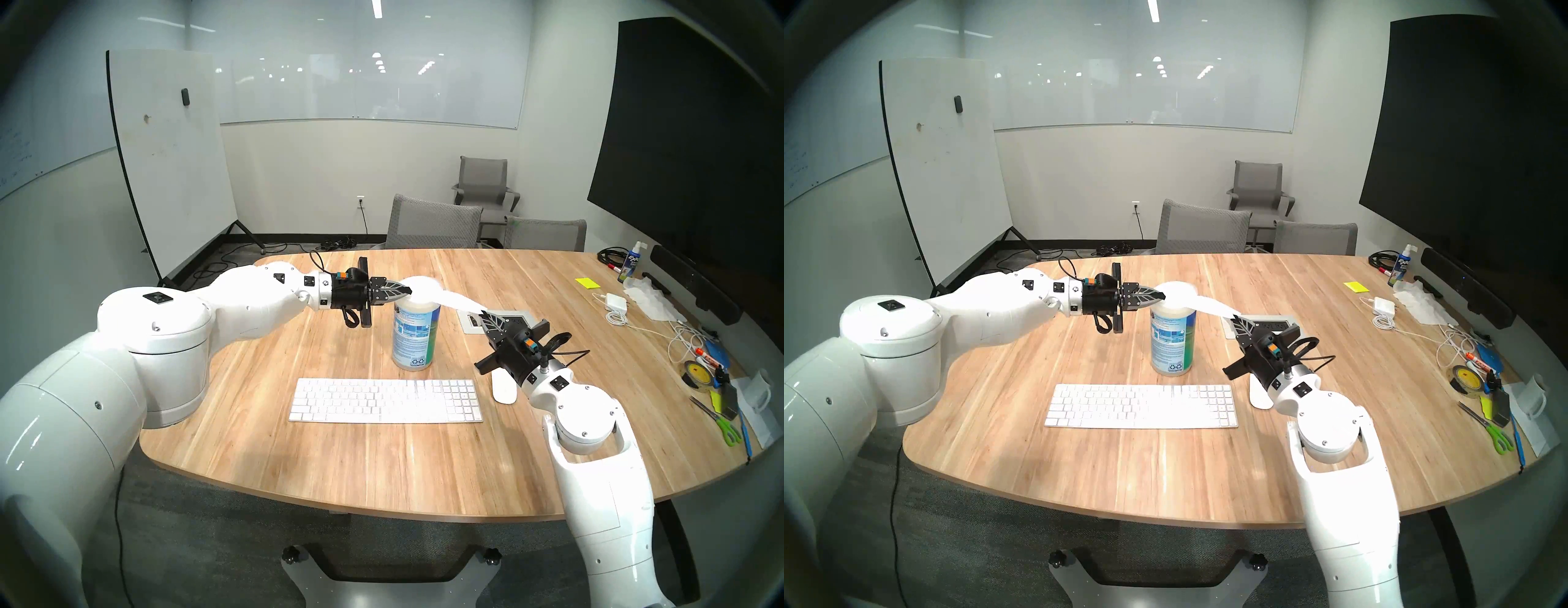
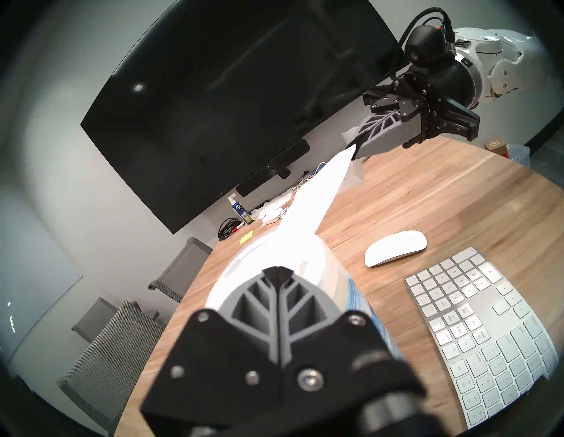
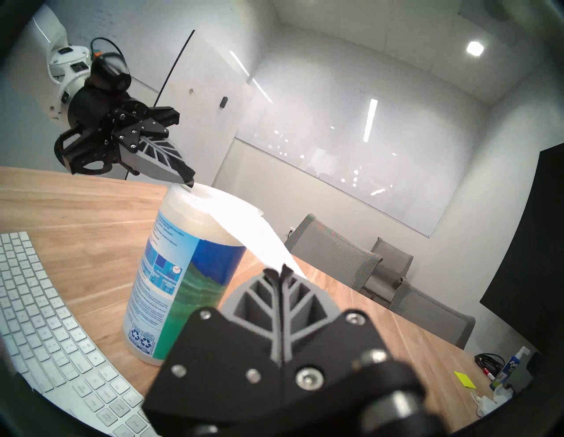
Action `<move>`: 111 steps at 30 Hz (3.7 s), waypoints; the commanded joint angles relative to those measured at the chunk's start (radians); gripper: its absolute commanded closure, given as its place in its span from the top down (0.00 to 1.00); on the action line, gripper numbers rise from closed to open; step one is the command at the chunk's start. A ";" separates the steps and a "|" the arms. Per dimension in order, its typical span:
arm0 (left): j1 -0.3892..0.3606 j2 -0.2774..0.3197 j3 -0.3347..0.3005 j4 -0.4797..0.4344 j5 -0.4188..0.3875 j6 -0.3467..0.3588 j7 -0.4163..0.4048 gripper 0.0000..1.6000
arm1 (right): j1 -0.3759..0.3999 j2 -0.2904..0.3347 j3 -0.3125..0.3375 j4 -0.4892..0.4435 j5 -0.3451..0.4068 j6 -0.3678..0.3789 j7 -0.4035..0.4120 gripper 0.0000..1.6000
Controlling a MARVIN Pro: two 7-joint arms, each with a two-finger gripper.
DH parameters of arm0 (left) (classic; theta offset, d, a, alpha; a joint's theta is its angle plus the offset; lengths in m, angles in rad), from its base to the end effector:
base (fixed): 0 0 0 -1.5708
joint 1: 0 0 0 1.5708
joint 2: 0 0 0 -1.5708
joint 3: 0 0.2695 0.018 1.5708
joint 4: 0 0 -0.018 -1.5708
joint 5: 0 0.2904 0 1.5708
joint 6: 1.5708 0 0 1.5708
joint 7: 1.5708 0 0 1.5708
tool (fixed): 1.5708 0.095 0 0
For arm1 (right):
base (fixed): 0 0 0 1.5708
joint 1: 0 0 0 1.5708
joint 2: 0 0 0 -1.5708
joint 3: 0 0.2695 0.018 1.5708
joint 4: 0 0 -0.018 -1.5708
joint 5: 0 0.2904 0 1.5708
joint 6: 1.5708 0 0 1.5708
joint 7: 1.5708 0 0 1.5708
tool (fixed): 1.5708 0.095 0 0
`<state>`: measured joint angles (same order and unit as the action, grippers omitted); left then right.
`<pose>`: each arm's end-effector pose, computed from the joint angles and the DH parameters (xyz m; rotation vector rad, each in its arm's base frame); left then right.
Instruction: Wipe the keyboards and mice with a disinfecting wipe, then set the wipe down
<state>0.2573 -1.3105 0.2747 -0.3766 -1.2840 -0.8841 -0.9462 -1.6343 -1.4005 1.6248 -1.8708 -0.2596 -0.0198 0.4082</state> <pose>0.5518 -0.0512 -0.1823 1.1467 -1.7440 1.7209 0.3754 -0.0152 -0.2071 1.8828 0.8840 2.2304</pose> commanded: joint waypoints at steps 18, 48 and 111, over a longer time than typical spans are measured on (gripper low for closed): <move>-0.009 -0.002 0.031 0.004 -0.026 -0.006 -0.103 0.00 | -0.221 -0.008 0.104 -0.243 0.070 0.018 0.053 0.00; -0.014 -0.007 0.076 0.005 -0.064 -0.017 -0.087 0.00 | -0.274 -0.056 0.095 -0.349 0.095 0.070 0.060 0.00; 0.126 -0.162 0.041 0.161 -0.142 -0.076 0.115 1.00 | -0.338 -0.071 0.038 -0.463 -0.070 0.152 0.021 0.00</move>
<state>0.3673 -1.4184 0.3360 -0.2425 -1.4236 -0.9603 -0.8595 -1.9588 -1.4718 1.6582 -2.2658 -0.3108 0.1103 0.4359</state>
